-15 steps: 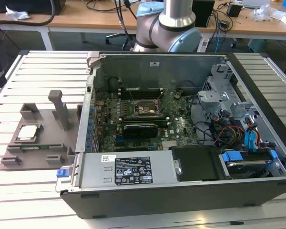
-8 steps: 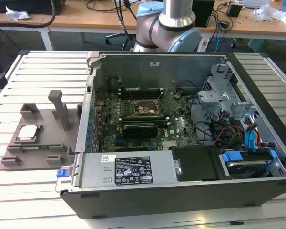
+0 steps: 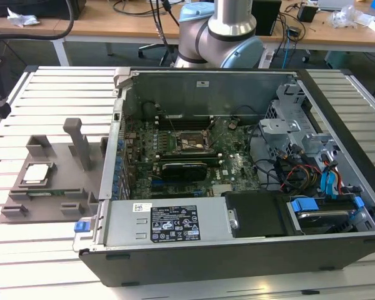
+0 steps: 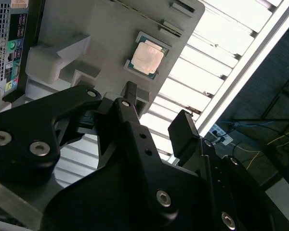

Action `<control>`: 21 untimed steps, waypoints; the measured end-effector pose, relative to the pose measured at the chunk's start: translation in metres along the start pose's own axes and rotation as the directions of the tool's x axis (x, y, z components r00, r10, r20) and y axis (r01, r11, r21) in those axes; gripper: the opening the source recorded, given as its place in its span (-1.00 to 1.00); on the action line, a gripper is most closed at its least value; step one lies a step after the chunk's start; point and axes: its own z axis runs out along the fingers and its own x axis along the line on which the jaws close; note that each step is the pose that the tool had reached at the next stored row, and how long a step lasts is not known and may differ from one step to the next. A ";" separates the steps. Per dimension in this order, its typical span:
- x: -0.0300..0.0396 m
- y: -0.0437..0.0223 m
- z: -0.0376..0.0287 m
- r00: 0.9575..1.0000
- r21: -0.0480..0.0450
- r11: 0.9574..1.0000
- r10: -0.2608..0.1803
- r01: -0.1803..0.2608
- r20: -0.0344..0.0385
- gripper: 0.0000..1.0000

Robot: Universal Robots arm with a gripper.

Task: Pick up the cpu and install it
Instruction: 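Pick up the cpu and move it towards the insertion slot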

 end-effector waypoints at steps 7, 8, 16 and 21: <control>0.0001 0.0000 0.0032 1.000 0.000 1.000 0.000 0.000 0.000 0.08; 0.0001 0.0000 0.0040 1.000 0.000 1.000 0.000 0.000 0.000 0.08; 0.0002 0.0000 0.0078 1.000 0.000 1.000 0.000 0.000 0.000 0.08; 0.0003 0.0000 0.0109 1.000 0.000 1.000 0.000 0.000 0.000 0.08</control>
